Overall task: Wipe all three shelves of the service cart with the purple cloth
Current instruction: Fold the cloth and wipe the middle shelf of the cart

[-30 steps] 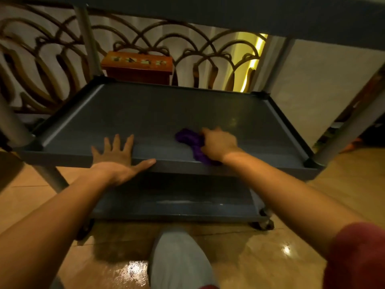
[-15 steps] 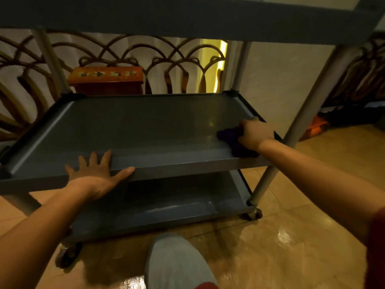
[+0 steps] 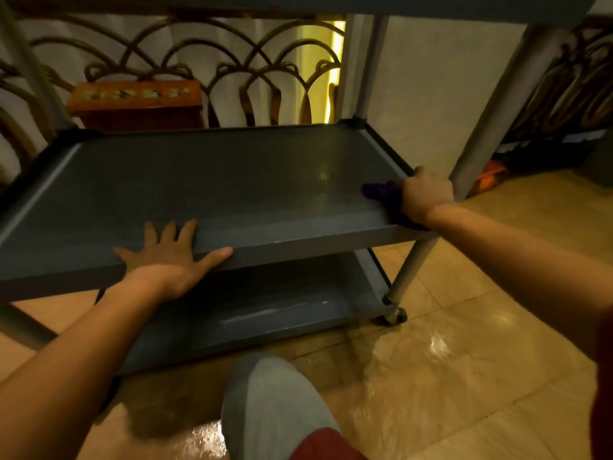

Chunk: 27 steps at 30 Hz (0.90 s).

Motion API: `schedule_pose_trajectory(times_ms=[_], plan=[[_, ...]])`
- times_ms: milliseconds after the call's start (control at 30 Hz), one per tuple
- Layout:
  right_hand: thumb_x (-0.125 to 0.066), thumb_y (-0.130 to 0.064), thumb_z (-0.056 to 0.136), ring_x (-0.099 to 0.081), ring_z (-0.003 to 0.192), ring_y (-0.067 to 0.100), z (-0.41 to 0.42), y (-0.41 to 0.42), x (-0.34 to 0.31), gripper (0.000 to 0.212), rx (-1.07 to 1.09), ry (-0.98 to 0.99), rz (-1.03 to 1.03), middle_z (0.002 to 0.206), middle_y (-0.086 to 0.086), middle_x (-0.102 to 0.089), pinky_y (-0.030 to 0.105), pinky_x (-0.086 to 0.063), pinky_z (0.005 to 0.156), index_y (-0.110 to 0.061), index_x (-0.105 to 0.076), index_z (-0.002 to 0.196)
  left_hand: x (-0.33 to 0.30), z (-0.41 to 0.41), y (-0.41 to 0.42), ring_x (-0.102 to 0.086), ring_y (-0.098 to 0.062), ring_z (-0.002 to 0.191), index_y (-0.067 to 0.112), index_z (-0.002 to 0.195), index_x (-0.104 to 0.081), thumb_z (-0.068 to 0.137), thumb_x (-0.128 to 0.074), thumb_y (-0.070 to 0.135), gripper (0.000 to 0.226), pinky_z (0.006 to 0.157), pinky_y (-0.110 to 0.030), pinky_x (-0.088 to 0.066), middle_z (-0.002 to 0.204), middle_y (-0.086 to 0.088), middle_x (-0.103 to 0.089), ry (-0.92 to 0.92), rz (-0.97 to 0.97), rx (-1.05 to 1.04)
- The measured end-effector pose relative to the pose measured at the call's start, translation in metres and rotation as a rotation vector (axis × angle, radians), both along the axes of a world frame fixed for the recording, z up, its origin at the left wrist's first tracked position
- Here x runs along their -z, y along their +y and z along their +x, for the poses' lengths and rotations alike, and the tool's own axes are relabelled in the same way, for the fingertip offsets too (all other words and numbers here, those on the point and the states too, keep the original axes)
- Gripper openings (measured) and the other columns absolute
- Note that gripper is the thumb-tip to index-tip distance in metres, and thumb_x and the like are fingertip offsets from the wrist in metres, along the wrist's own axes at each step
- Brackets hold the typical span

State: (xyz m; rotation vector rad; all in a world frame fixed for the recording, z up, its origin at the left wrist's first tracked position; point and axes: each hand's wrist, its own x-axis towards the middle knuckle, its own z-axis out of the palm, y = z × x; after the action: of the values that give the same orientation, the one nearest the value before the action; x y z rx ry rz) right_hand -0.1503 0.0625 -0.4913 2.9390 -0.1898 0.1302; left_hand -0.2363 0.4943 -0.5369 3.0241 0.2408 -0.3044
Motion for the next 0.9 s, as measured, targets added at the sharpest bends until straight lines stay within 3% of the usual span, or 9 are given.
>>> schedule_pose_trajectory(times_ms=[233, 333, 400, 467, 533, 633, 767, 833, 900], plan=[[-0.067, -0.034, 0.086, -0.060, 0.107, 0.033, -0.035, 0.043, -0.008, 0.049, -0.232, -0.331, 0.530, 0.125, 0.012, -0.054, 0.047, -0.053, 0.087, -0.032, -0.056, 0.133, -0.015, -0.005, -0.008, 0.003, -0.037, 0.153, 0.035, 0.157, -0.002, 0.070, -0.020, 0.095, 0.108, 0.112, -0.077, -0.007, 0.169, -0.003, 0.000, 0.058, 0.005, -0.042], [-0.070, -0.026, 0.083, -0.060, 0.108, 0.020, -0.066, 0.084, -0.015, 0.048, -0.451, -0.365, 0.837, 0.121, 0.006, -0.062, 0.037, -0.051, 0.095, -0.028, -0.062, 0.130, -0.020, -0.027, -0.023, -0.031, -0.041, 0.143, 0.025, 0.154, -0.021, 0.085, -0.036, 0.078, 0.088, 0.106, -0.068, -0.036, 0.162, -0.012, -0.024, -0.332, 0.060, 0.140], [-0.072, -0.020, 0.082, -0.059, 0.110, 0.011, -0.088, 0.108, -0.013, 0.047, -0.577, -0.321, 0.929, 0.122, 0.001, -0.064, 0.025, -0.048, 0.097, -0.025, -0.065, 0.128, -0.018, -0.050, -0.035, -0.061, -0.034, 0.111, 0.031, 0.138, -0.040, 0.087, -0.042, 0.071, 0.065, 0.084, -0.052, -0.053, 0.134, -0.008, -0.056, -0.588, -0.147, 0.177], [-0.075, -0.013, 0.080, -0.059, 0.110, 0.009, -0.107, 0.125, -0.004, 0.047, -0.667, -0.322, 0.966, 0.121, 0.000, -0.065, 0.020, -0.045, 0.100, -0.020, -0.067, 0.126, -0.024, -0.067, -0.045, -0.072, -0.016, 0.078, 0.039, 0.119, -0.049, 0.085, -0.048, 0.071, 0.046, 0.062, -0.038, -0.058, 0.102, 0.005, -0.069, -0.546, -0.580, 0.040], [-0.077, -0.009, 0.077, -0.061, 0.110, 0.011, -0.116, 0.141, 0.010, 0.047, -0.725, -0.313, 1.021, 0.119, 0.003, -0.067, 0.021, -0.045, 0.100, -0.016, -0.069, 0.123, -0.024, -0.074, -0.047, -0.073, -0.013, 0.065, 0.041, 0.107, -0.056, 0.085, -0.057, 0.064, 0.032, 0.048, -0.026, -0.056, 0.089, 0.002, -0.071, -0.452, -0.930, -0.082], [-0.078, -0.009, 0.077, -0.062, 0.110, 0.013, -0.122, 0.160, 0.033, 0.046, -0.771, -0.258, 1.096, 0.118, 0.003, -0.067, 0.023, -0.046, 0.098, -0.016, -0.068, 0.122, -0.018, -0.078, -0.048, -0.074, -0.012, 0.078, 0.049, 0.108, -0.059, 0.076, -0.061, 0.065, 0.036, 0.057, -0.032, -0.061, 0.096, 0.004, -0.073, -0.399, -1.063, -0.081], [-0.080, -0.009, 0.076, -0.062, 0.110, 0.013, -0.123, 0.176, 0.061, 0.046, -0.819, -0.225, 1.162, 0.118, 0.003, -0.067, 0.023, -0.046, 0.099, -0.015, -0.069, 0.120, 0.003, -0.081, -0.062, -0.061, -0.010, 0.118, 0.050, 0.136, -0.044, 0.076, -0.057, 0.073, 0.066, 0.095, -0.045, -0.055, 0.131, 0.009, -0.060, -0.325, -0.987, -0.045], [-0.079, -0.010, 0.076, -0.062, 0.112, 0.011, -0.125, 0.179, 0.073, 0.047, -0.824, -0.227, 1.208, 0.119, 0.002, -0.067, 0.023, -0.046, 0.100, -0.016, -0.068, 0.121, 0.011, -0.081, -0.071, -0.061, -0.009, 0.118, 0.043, 0.136, -0.049, 0.076, -0.058, 0.074, 0.069, 0.100, -0.045, -0.052, 0.128, 0.012, -0.063, -0.283, -1.084, -0.105], [-0.079, -0.012, 0.075, -0.062, 0.116, 0.010, -0.126, 0.179, 0.083, 0.049, -0.812, -0.209, 1.270, 0.122, -0.002, -0.068, 0.025, -0.047, 0.101, -0.018, -0.067, 0.122, 0.021, -0.081, -0.079, -0.068, -0.010, 0.111, 0.034, 0.126, -0.061, 0.082, -0.063, 0.066, 0.055, 0.096, -0.041, -0.054, 0.116, 0.009, -0.073, -0.175, -1.285, -0.137]])
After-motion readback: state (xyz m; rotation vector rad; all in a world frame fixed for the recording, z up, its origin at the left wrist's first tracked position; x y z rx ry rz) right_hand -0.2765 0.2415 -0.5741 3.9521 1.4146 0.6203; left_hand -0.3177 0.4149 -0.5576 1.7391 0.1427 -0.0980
